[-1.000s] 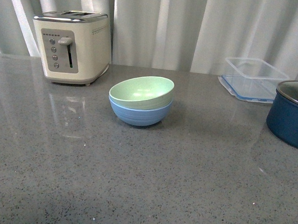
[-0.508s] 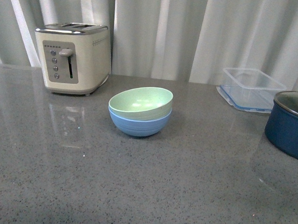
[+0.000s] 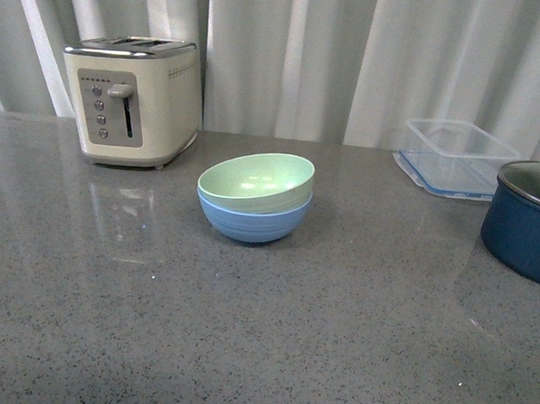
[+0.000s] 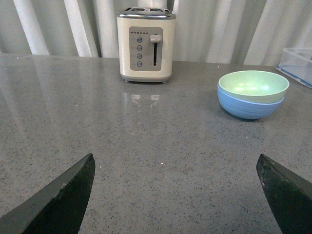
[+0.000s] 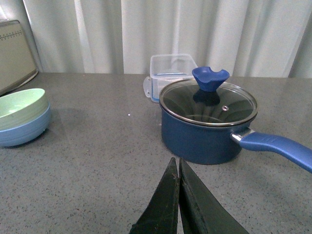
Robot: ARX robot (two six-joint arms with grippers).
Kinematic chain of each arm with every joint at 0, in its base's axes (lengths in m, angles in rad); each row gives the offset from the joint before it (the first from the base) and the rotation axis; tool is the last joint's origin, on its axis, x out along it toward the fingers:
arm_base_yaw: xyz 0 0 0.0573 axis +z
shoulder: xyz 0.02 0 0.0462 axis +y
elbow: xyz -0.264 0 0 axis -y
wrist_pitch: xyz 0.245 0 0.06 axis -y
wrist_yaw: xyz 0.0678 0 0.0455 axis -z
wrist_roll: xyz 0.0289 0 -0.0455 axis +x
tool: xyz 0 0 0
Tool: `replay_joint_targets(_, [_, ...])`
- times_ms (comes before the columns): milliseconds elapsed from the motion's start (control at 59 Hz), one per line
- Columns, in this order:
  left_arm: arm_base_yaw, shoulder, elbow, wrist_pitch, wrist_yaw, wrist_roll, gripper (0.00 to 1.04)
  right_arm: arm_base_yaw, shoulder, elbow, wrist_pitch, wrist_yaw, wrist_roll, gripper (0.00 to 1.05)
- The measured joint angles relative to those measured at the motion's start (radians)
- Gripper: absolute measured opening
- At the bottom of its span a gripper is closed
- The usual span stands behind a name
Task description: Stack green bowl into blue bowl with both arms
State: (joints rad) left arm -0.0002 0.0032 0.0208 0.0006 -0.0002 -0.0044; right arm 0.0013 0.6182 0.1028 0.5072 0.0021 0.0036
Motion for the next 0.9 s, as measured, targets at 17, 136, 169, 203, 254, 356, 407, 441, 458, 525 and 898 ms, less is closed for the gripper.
replay_joint_targets(17, [0.000, 0.000, 0.000, 0.000, 0.000, 0.000, 0.98, 0.000, -0.005, -0.003, -0.002, 0.000, 0.000, 0.01])
replay_joint_targets(136, [0.000, 0.000, 0.000, 0.000, 0.000, 0.000, 0.98, 0.000, -0.068, -0.027, -0.039, 0.000, 0.000, 0.01])
replay_joint_targets(169, [0.000, 0.000, 0.000, 0.000, 0.000, 0.000, 0.98, 0.000, -0.080, -0.031, -0.047, 0.000, 0.000, 0.01])
replay_joint_targets(203, [0.000, 0.000, 0.000, 0.000, 0.000, 0.000, 0.98, 0.000, -0.097, -0.037, -0.057, 0.000, 0.000, 0.01])
replay_joint_targets(254, [0.000, 0.000, 0.000, 0.000, 0.000, 0.000, 0.98, 0.000, -0.114, -0.042, -0.069, 0.000, 0.000, 0.01])
replay_joint_targets(356, [0.000, 0.000, 0.000, 0.000, 0.000, 0.000, 0.98, 0.000, -0.158, -0.055, -0.100, 0.000, 0.000, 0.01])
replay_joint_targets(407, [0.000, 0.000, 0.000, 0.000, 0.000, 0.000, 0.98, 0.000, -0.175, -0.059, -0.112, 0.000, 0.000, 0.01])
replay_joint_targets(441, [0.000, 0.000, 0.000, 0.000, 0.000, 0.000, 0.98, 0.000, -0.192, -0.063, -0.126, 0.000, 0.000, 0.01])
replay_joint_targets(458, [0.000, 0.000, 0.000, 0.000, 0.000, 0.000, 0.98, 0.000, -0.196, -0.064, -0.129, 0.000, 0.000, 0.01])
replay_joint_targets(525, [0.000, 0.000, 0.000, 0.000, 0.000, 0.000, 0.98, 0.000, -0.214, -0.086, -0.113, 0.000, 0.000, 0.01])
replay_joint_targets(898, [0.000, 0.000, 0.000, 0.000, 0.000, 0.000, 0.98, 0.000, -0.356, -0.098, -0.241, 0.000, 0.000, 0.01])
